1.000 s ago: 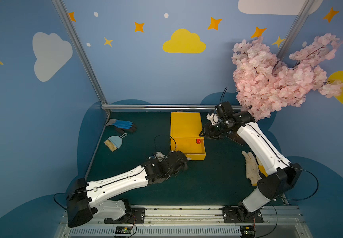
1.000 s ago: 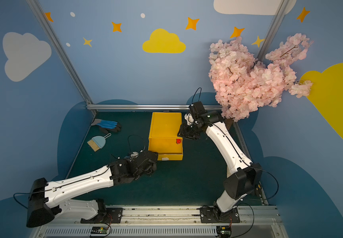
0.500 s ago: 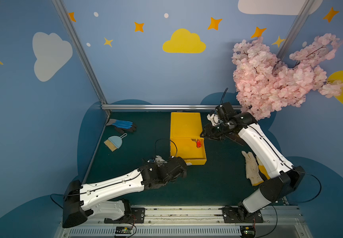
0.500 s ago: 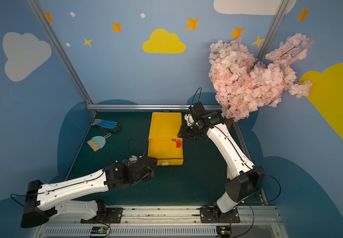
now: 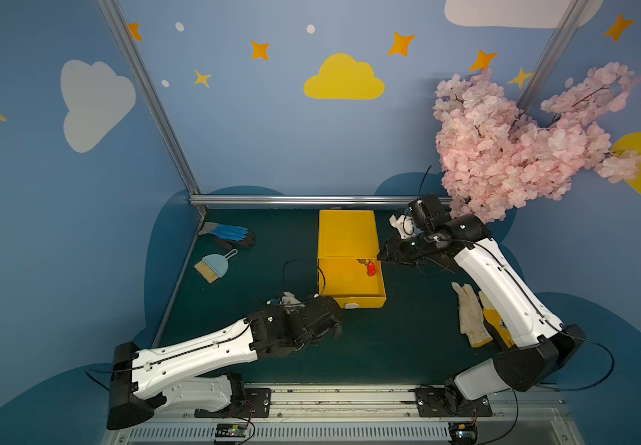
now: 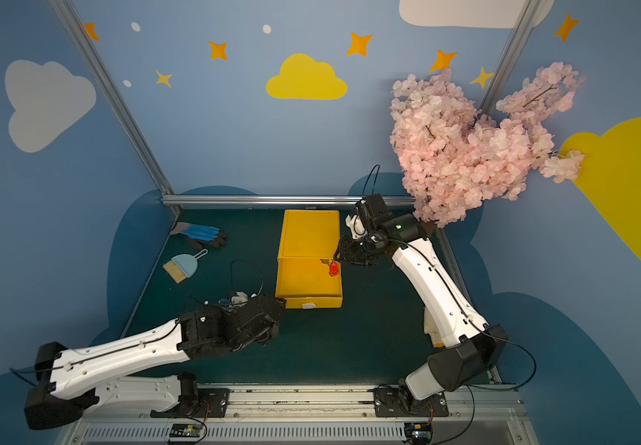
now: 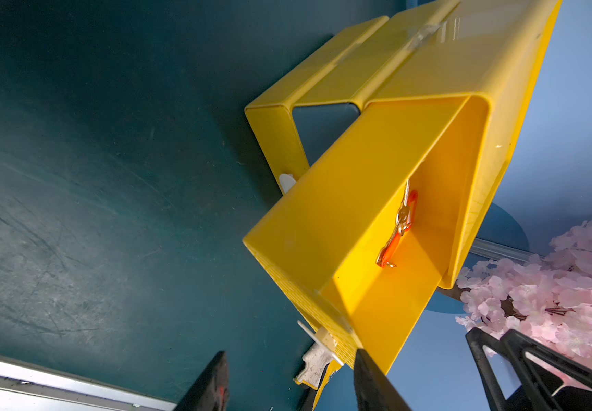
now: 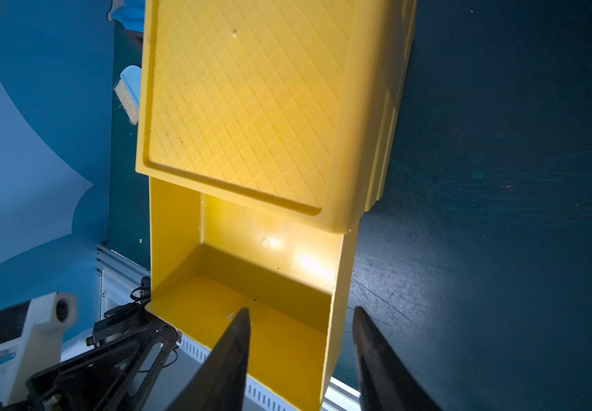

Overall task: Take the keys out of the drawer
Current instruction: Open the drawer in the storage box, then pick up the key from the drawer.

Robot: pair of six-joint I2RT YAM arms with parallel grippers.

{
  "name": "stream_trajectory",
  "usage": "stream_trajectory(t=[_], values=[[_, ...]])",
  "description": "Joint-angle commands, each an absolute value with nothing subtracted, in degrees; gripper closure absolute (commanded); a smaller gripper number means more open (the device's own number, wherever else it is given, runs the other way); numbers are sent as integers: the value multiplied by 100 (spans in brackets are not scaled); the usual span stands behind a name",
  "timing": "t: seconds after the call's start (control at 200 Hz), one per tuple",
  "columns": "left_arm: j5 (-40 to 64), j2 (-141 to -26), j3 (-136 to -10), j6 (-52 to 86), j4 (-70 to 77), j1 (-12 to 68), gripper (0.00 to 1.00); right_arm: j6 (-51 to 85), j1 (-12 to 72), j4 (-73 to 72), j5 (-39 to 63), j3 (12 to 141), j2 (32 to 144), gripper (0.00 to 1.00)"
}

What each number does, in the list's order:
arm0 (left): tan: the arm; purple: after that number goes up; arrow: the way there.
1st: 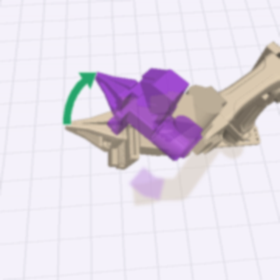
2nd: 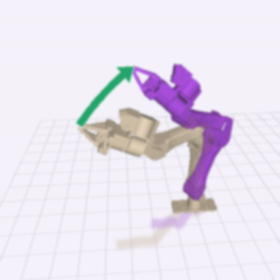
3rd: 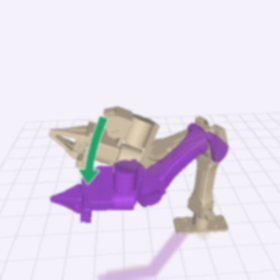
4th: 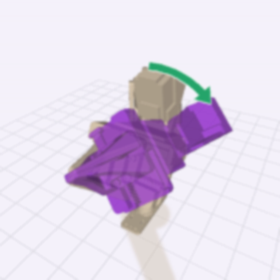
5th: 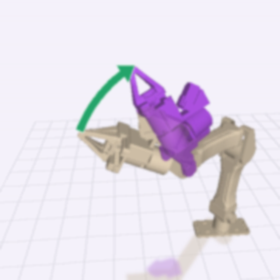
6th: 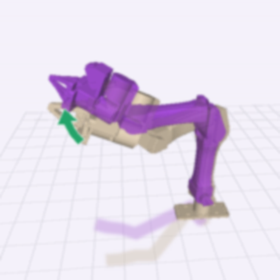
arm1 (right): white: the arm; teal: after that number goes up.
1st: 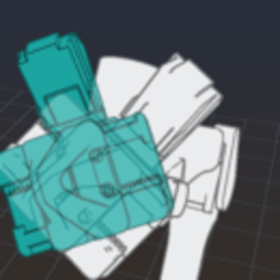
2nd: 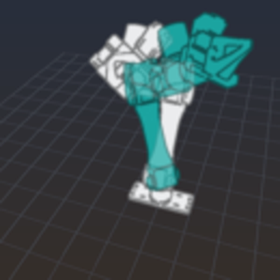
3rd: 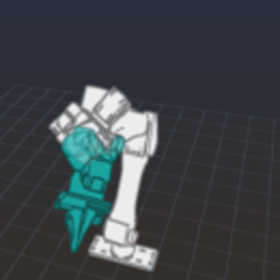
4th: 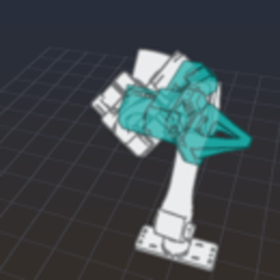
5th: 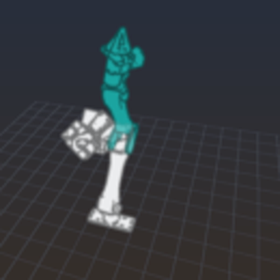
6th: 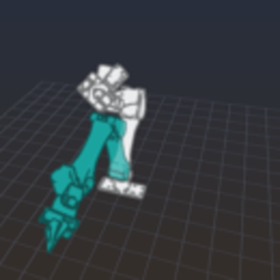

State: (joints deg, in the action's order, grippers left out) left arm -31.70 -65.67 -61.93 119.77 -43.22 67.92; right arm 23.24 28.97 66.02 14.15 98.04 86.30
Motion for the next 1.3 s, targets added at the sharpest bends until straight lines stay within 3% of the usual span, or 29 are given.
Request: stream_trajectory(t=[0.0,0.105,0.23,0.385,0.526,0.786,0.991,1.146,1.296], values=[[-3533,-6359,-6460,12543,-4668,6796,45,1949,3059,6907,1121,9955,8383,58],[-3741,-6210,-6535,11193,-4331,6475,48,1560,3313,7150,644,10069,8355,65],[-2421,-6393,-6875,7655,-3281,5416,55,1862,3350,7338,332,9899,8127,68],[-1276,-7524,-8405,3789,-3574,5155,57,2193,3287,6611,680,8975,7339,72],[-288,-8652,-9741,1486,-4416,5150,55,2355,2947,6024,1575,8327,6833,72],[369,-9595,-10281,193,-4425,5183,55,2900,2393,5700,2660,7633,6983,72],[197,-9658,-9553,-236,-3457,5308,58,2757,2156,5327,2855,7281,6999,73],[-6,-9473,-8845,-312,-2607,5312,66,2654,2092,5344,2918,7370,7140,72],[-70,-9429,-8466,-495,-2214,5241,65,2740,2067,5334,2913,7340,7171,72]])
